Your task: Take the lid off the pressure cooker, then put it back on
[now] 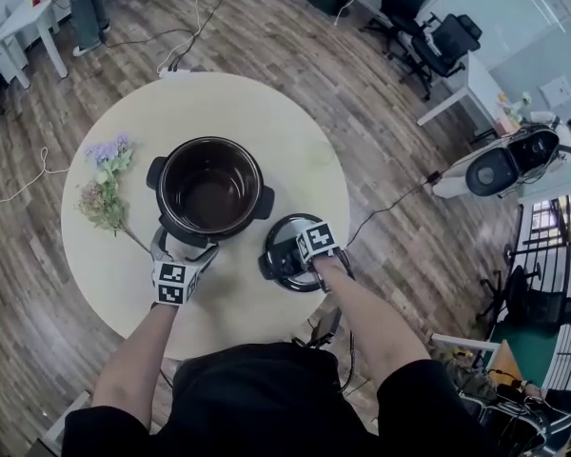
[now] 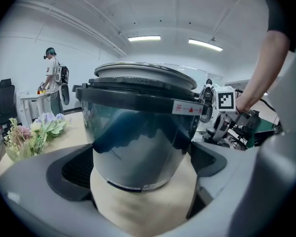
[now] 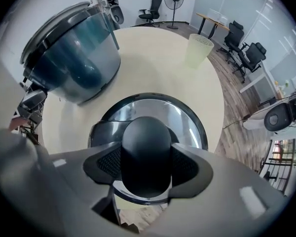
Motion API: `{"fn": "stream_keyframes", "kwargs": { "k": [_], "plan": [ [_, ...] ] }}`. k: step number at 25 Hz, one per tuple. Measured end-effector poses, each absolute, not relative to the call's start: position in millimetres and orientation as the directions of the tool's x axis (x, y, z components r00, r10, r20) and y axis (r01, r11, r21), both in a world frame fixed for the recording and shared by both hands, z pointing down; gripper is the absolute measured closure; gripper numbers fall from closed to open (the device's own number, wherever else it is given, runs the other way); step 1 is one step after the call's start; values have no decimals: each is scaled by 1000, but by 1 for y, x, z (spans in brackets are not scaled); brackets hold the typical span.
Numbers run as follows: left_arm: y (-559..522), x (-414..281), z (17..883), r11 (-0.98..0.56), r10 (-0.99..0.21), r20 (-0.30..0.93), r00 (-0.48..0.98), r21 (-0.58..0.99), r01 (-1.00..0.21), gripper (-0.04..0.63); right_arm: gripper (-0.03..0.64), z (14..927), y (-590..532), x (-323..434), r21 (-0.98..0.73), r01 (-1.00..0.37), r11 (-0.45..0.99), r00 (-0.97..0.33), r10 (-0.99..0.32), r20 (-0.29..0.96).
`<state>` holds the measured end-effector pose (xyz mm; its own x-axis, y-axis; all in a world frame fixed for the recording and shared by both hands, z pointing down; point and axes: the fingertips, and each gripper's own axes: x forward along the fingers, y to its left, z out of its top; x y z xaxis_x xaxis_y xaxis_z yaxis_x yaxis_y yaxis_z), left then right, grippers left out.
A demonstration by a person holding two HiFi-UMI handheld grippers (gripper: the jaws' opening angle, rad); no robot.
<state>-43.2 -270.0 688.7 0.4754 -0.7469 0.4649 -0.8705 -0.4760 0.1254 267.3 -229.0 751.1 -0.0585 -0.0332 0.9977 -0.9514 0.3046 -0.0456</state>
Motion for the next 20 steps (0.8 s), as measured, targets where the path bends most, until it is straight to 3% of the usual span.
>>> {"fn": "stream_keyframes", "kwargs": {
  "k": [6, 20],
  "plan": [
    [-271, -42, 688, -472, -747, 469, 472, 126, -873, 3, 330, 756, -232, 263, -62, -954, 294, -93, -93, 991],
    [-270, -41, 690, -474, -742, 474, 473, 127, -871, 3, 326, 758, -228, 261, -75, -952, 296, -103, -80, 991]
  ]
}}
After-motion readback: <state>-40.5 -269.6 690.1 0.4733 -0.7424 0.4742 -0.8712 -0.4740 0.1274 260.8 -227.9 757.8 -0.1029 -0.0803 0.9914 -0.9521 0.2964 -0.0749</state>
